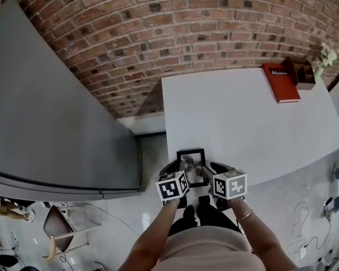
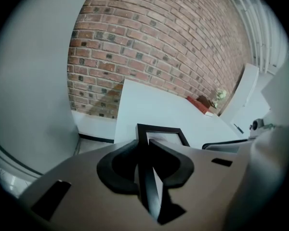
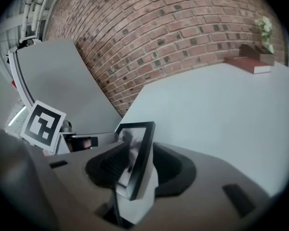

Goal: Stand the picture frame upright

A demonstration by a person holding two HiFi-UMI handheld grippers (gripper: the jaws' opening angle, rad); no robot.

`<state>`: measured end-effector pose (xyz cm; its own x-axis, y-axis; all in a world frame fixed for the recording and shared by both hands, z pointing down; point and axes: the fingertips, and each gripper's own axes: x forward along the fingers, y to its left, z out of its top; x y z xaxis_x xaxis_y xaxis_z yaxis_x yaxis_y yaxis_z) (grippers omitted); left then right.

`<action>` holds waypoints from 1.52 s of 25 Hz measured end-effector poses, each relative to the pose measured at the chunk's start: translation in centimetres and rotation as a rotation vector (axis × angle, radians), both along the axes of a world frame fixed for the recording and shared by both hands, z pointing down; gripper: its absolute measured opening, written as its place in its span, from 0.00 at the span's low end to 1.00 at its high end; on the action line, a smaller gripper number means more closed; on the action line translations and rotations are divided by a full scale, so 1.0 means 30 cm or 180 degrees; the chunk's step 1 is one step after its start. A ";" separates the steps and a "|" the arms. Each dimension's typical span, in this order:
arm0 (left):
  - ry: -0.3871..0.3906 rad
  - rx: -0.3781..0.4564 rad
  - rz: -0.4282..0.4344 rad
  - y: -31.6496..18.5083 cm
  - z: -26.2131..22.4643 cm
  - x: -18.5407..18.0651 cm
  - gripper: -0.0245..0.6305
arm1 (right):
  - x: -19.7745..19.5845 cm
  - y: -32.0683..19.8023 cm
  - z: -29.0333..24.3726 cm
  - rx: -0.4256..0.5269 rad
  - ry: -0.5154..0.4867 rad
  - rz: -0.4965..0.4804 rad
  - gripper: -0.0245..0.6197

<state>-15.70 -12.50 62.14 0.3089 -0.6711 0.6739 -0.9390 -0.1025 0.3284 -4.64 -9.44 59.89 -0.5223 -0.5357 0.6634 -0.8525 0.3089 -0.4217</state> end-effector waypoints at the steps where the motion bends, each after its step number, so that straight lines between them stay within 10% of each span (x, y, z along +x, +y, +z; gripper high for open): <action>1: 0.0006 0.0030 0.0005 0.003 -0.003 -0.004 0.13 | -0.011 0.000 0.006 -0.0018 -0.0032 -0.0019 0.26; 22: 0.0312 0.0266 0.0016 0.009 -0.057 -0.022 0.13 | -0.080 -0.009 0.051 -0.0289 -0.0405 -0.0153 0.26; 38: 0.0386 0.0824 0.0379 -0.013 -0.287 0.046 0.14 | -0.008 -0.027 -0.179 0.0612 -0.0396 0.0010 0.21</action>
<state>-14.32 -12.91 53.54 0.4634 -0.7699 0.4387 -0.8709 -0.3043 0.3858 -4.88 -10.25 54.53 -0.5918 -0.6479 0.4796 -0.7987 0.3912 -0.4571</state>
